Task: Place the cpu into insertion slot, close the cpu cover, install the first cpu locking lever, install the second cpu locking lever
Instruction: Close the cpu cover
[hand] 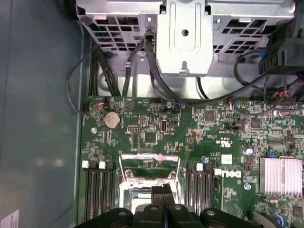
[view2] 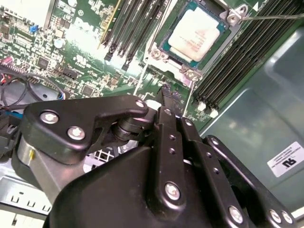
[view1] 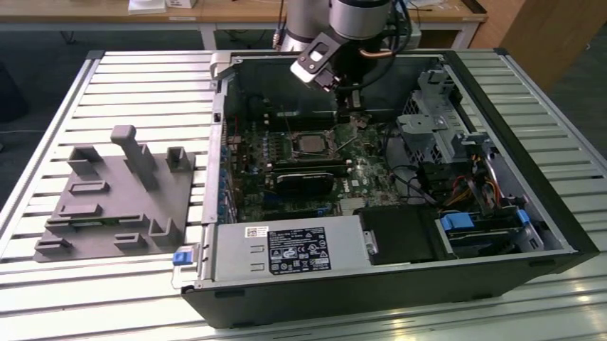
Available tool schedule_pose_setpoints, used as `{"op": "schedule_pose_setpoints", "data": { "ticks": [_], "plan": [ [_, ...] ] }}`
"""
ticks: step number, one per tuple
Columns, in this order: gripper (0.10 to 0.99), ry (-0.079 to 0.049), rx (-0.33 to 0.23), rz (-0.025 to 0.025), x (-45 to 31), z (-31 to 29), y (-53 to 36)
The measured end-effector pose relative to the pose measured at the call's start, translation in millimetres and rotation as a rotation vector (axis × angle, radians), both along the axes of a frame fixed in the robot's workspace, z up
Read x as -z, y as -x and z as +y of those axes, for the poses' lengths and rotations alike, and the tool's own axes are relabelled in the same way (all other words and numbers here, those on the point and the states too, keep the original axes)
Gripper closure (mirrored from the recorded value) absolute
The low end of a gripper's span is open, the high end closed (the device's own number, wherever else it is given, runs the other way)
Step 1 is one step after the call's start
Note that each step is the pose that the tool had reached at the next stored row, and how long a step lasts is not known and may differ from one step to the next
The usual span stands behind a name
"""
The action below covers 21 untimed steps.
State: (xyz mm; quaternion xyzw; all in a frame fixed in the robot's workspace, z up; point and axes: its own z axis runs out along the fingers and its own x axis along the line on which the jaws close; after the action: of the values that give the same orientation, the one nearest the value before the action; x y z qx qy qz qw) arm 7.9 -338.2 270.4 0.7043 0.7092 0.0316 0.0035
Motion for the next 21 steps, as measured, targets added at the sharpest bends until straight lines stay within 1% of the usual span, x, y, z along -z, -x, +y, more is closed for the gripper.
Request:
{"op": "schedule_pose_setpoints", "data": {
  "ticks": [7,9,11,15,21],
  "plan": [
    [0.98,0.0,0.0,0.0006,0.7,0.0,-8.7],
    [0.98,0.0,0.0,0.0021,1.6,0.5,-12.2],
    [0.98,0.0,0.0,0.0039,2.8,1.7,-15.6],
    [0.98,0.002,0.0,0.0057,4.8,5.5,-21.2],
    [0.98,0.002,0.0,0.006,6.6,7.6,-28.8]
  ]
}}
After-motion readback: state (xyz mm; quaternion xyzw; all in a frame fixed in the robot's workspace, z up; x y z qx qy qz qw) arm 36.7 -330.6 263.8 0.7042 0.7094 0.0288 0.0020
